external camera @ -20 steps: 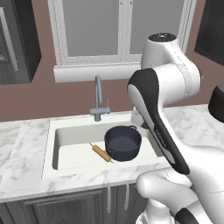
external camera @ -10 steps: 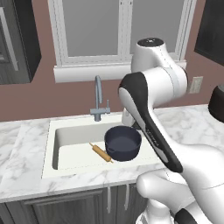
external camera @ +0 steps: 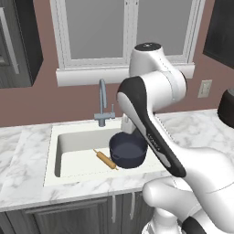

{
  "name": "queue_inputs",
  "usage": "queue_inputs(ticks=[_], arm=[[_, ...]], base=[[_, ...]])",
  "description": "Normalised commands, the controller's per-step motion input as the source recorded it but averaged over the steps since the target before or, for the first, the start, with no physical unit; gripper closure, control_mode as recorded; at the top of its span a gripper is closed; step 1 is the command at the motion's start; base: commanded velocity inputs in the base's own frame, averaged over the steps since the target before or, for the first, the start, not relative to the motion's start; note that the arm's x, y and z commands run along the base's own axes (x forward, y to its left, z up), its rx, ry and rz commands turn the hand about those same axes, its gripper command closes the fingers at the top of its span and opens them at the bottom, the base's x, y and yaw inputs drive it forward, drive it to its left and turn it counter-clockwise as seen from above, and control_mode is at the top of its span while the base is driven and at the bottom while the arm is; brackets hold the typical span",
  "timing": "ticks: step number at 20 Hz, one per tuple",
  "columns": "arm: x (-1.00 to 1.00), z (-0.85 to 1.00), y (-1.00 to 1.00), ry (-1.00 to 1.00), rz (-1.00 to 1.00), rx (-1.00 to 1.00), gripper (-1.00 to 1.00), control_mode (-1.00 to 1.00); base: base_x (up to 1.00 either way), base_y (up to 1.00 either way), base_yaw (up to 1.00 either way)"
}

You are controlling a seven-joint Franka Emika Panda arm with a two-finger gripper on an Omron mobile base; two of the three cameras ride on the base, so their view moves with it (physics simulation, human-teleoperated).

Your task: Pick the pot and glass cup and place them in the sink. Then turn on the water.

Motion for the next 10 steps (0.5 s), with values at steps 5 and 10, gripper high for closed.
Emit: queue_inputs(ticks=[5, 10], arm=[[0.0, -0.05, 0.13, 0.1, 0.02, 0.0, 1.0, -1.0], [0.05, -0.15, 0.06, 0.02, 0.01, 0.0, 1.0, -1.0]], base=[[0.0, 0.0, 0.0], [0.0, 0.0, 0.0]])
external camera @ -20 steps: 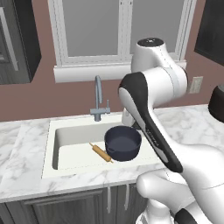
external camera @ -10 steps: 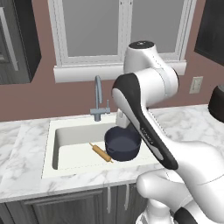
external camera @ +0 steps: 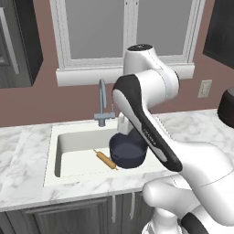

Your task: Pick the pot and glass cup and place them in the sink. Then turn on the water.

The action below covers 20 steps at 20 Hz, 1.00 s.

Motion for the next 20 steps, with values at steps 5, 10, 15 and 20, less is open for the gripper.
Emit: queue_inputs(ticks=[5, 10, 15, 20], arm=[[0.07, -0.25, 0.1, 0.0, 0.0, 0.0, 1.0, -1.0], [0.0, -0.28, 0.07, 0.0, 0.0, 0.0, 1.0, -1.0], [0.04, -0.29, 0.19, 0.0, 0.0, 0.0, 1.0, -1.0], [0.05, -0.2, 0.22, 0.0, 0.0, 0.0, 1.0, -1.0]], base=[[0.0, 0.0, 0.0], [0.0, 0.0, 0.0], [0.0, 0.0, 0.0], [0.0, 0.0, 0.0]])
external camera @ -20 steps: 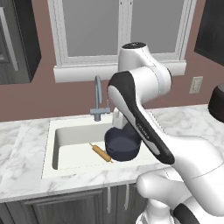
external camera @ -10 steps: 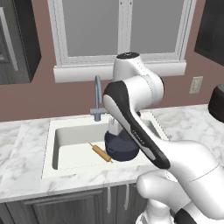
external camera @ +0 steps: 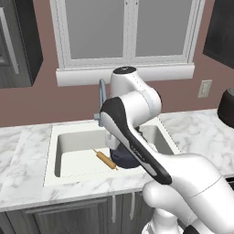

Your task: Pick the pot and glass cup and place them in the sink. Then turn on the water.

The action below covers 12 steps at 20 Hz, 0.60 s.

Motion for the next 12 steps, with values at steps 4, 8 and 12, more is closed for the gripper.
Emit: queue_inputs(ticks=[4, 8, 12], arm=[[0.12, -0.18, 0.27, 0.0, 0.0, 0.0, 1.0, -1.0], [0.11, -0.16, 0.21, 0.0, 0.0, 0.0, 1.0, -1.0], [0.06, -0.23, 0.12, 0.0, 0.0, 0.0, 1.0, -1.0]], base=[[0.0, 0.0, 0.0], [0.0, 0.0, 0.0], [0.0, 0.0, 0.0]])
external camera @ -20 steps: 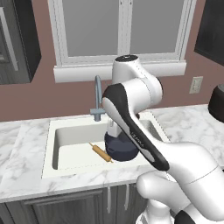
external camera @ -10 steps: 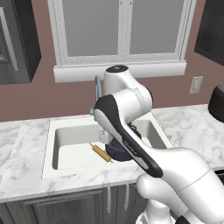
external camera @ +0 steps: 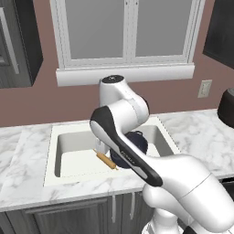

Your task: Pick the pot and glass cup and place them in the sink. Then turn on the water.

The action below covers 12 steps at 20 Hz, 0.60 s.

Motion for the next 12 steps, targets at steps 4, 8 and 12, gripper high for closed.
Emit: queue_inputs(ticks=[4, 8, 12], arm=[[0.11, -0.18, 0.08, 0.01, 0.0, 0.0, 1.0, -1.0], [0.04, -0.21, 0.02, 0.0, 0.0, 0.0, 1.0, -1.0], [0.09, -0.24, 0.0, 0.0, 0.01, 0.01, 1.0, -1.0]], base=[[0.0, 0.0, 0.0], [0.0, 0.0, 0.0], [0.0, 0.0, 0.0]])
